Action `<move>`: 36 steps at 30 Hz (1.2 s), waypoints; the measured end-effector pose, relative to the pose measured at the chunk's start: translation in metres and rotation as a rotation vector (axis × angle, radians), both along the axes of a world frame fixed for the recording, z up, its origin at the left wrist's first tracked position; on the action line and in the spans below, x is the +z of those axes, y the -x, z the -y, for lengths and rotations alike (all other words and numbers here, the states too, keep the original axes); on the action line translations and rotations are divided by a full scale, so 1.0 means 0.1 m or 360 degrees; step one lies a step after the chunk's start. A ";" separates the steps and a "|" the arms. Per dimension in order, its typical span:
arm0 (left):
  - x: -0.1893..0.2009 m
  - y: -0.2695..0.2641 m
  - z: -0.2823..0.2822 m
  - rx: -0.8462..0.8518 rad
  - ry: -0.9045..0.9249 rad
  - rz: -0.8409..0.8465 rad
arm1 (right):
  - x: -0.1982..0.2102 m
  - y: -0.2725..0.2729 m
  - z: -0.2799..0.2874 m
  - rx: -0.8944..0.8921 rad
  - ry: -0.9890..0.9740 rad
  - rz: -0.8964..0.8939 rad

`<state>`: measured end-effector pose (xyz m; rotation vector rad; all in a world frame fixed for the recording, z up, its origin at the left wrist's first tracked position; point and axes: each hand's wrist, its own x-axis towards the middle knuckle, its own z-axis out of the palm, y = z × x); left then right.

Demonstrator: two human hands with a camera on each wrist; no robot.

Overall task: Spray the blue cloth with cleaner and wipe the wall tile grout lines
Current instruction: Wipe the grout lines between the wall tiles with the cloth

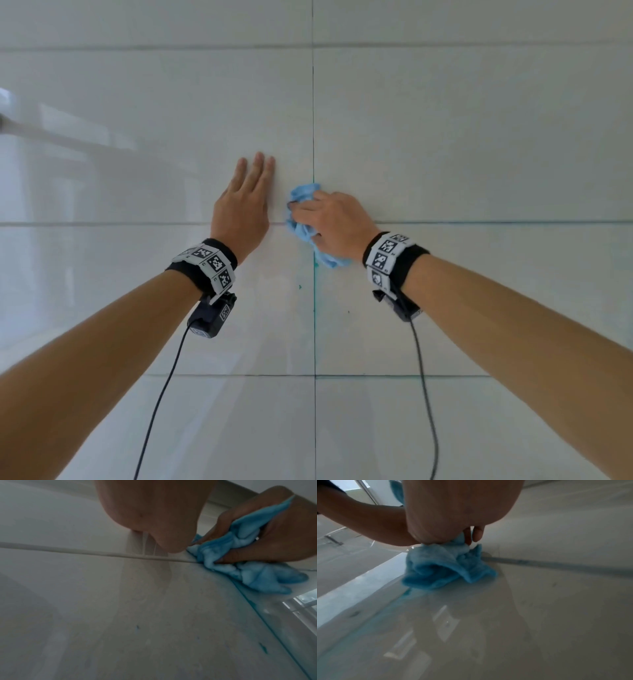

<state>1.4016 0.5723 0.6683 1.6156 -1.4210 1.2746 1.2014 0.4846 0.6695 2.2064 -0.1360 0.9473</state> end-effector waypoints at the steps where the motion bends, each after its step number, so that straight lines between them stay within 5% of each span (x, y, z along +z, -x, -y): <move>1: 0.00 -0.01 0.00 0.0006 -0.0002 0.0006 | 0.10 0.03 0.02 -0.0035 0.0018 -0.0032; 9: -0.04 -0.07 0.08 -0.0022 0.0071 0.0047 | 1.27 0.12 -0.06 -0.0145 -0.0245 0.0774; 15: -0.06 -0.10 0.11 -0.0060 0.0113 0.0049 | 0.80 -0.07 0.00 -0.0086 -0.0341 0.0807; 22: -0.06 -0.03 0.07 -0.0060 0.0080 -0.0008 | -0.37 0.01 -0.01 0.0064 -0.0156 0.0219; 26: -0.05 -0.04 0.05 -0.0042 0.0049 0.0002 | -0.07 0.13 -0.02 -0.0080 -0.0043 0.0008; 31: -0.06 -0.05 0.07 -0.0038 0.0065 -0.0002 | 0.81 0.20 0.00 -0.0159 -0.0343 0.0731; 36: -0.08 -0.05 0.07 -0.0033 0.0074 0.0003 | 0.88 0.13 0.00 -0.0165 -0.0359 0.0799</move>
